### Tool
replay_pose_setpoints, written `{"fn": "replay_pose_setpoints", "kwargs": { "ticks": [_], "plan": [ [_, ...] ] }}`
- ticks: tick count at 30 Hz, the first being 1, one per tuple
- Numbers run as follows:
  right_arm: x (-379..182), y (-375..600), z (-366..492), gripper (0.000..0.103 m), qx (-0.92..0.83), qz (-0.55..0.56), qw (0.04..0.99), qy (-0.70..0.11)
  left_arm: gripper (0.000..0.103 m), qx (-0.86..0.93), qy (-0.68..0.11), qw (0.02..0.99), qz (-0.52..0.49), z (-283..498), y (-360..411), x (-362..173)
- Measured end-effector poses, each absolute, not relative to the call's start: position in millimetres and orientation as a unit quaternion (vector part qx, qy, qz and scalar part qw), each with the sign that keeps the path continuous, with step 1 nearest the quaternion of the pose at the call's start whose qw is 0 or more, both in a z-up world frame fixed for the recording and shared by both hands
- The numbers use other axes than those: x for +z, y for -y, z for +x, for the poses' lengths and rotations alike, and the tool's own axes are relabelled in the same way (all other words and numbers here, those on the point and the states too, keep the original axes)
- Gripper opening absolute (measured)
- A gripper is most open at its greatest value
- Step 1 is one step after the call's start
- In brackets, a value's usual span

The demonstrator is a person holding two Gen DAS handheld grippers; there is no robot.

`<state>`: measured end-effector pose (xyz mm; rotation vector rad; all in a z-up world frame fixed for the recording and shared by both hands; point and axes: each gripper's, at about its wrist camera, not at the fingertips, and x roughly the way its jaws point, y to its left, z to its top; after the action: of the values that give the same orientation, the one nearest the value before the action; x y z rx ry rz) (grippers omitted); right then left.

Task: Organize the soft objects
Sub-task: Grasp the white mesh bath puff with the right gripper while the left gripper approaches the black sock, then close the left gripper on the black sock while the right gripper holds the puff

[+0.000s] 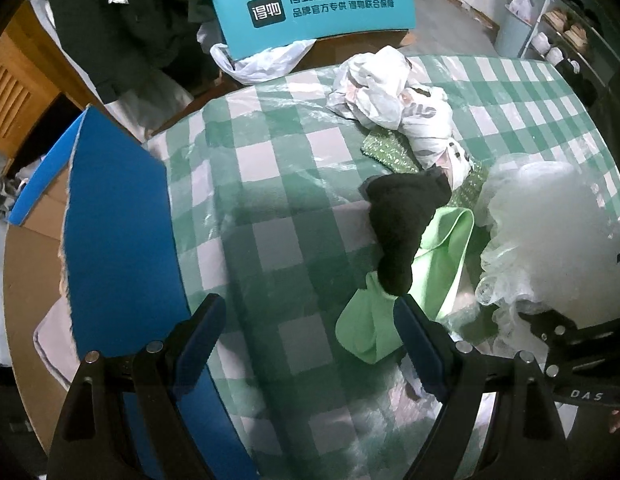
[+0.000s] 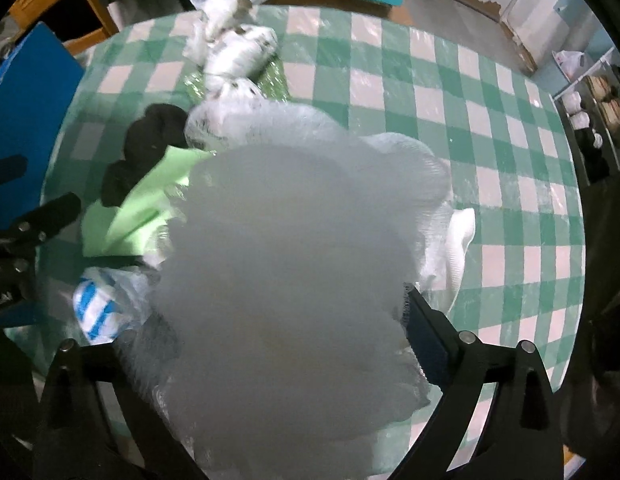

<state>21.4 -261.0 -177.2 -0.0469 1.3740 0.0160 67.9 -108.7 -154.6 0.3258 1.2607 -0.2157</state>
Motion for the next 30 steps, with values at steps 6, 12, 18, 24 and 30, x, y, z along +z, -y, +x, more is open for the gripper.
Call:
{"fn": "replay_pose_setpoints", "kwargs": {
  "ticks": [6, 12, 18, 24, 30],
  "plan": [
    [-185.2, 281.9, 24.8, 0.094, 0.014, 0.006, 0.773, -0.635, 0.087, -0.11, -0.588, 0.789, 0.142, 80.7, 117.3, -158.5],
    [-195.3, 302.6, 33.3, 0.083, 0.007, 0.034, 0.77, -0.637, 0.087, -0.117, -0.593, 0.788, 0.122, 95.3, 123.1, -165.0],
    [-192.4, 309.5, 37.0, 0.067, 0.01, 0.039, 0.779, -0.626, 0.087, -0.134, -0.591, 0.787, 0.116, 103.2, 134.5, -170.8],
    [-177.2, 313.6, 39.1, 0.06, 0.0, 0.043, 0.79, -0.612, 0.087, -0.138, -0.592, 0.783, 0.13, 106.8, 148.3, -179.5],
    [-161.0, 325.9, 35.5, 0.059, -0.004, 0.052, 0.798, -0.6, 0.087, -0.146, -0.594, 0.779, 0.138, 111.1, 158.5, -190.1]
  ]
}}
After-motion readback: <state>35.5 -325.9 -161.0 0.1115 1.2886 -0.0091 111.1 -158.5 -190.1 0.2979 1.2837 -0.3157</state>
